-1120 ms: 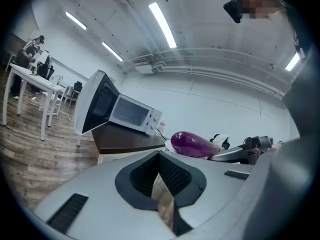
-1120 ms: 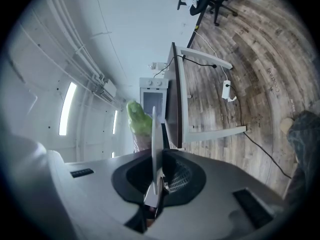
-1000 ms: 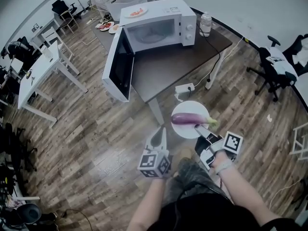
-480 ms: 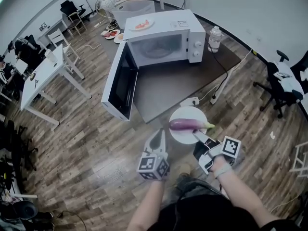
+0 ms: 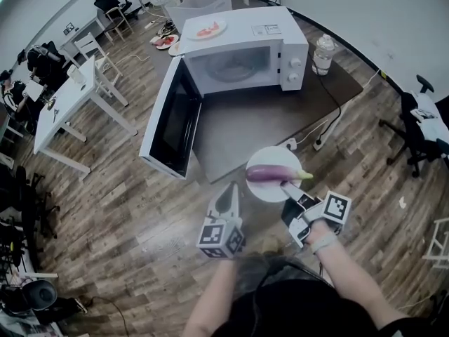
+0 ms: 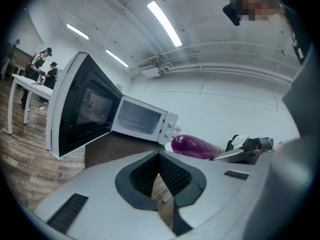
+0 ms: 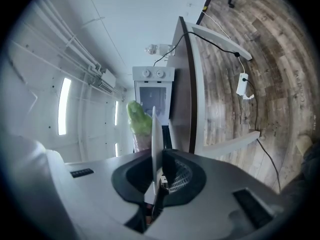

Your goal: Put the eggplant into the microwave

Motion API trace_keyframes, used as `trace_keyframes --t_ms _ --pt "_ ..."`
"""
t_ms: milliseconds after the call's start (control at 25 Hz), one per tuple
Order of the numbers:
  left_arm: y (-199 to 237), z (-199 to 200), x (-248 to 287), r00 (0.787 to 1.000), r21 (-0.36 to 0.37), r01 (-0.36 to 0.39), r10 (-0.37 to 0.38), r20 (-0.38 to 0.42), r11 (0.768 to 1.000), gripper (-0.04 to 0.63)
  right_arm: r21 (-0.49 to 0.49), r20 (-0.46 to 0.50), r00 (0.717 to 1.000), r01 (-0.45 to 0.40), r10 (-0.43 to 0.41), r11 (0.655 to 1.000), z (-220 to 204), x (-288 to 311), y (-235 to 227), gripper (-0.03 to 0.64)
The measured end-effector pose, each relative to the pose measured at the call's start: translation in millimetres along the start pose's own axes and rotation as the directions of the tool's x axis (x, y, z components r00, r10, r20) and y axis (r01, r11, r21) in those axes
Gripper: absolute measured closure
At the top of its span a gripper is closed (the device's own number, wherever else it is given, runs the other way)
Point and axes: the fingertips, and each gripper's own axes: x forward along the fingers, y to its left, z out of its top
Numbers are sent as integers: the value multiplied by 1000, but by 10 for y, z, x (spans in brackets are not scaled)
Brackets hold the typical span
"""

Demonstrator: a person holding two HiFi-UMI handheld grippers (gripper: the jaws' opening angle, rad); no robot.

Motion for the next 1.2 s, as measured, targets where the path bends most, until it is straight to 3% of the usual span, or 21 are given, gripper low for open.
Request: trace_keyframes --t_ms 440,1200 --pt "54 43 334 1000 32 2 -2 3 999 595 23 -15 1000 3 -3 1000 191 237 -65 597" --pt "541 342 1288 999 -6 0 0 53 1000 595 20 -30 1000 -5 6 1000 823 1136 -72 597"
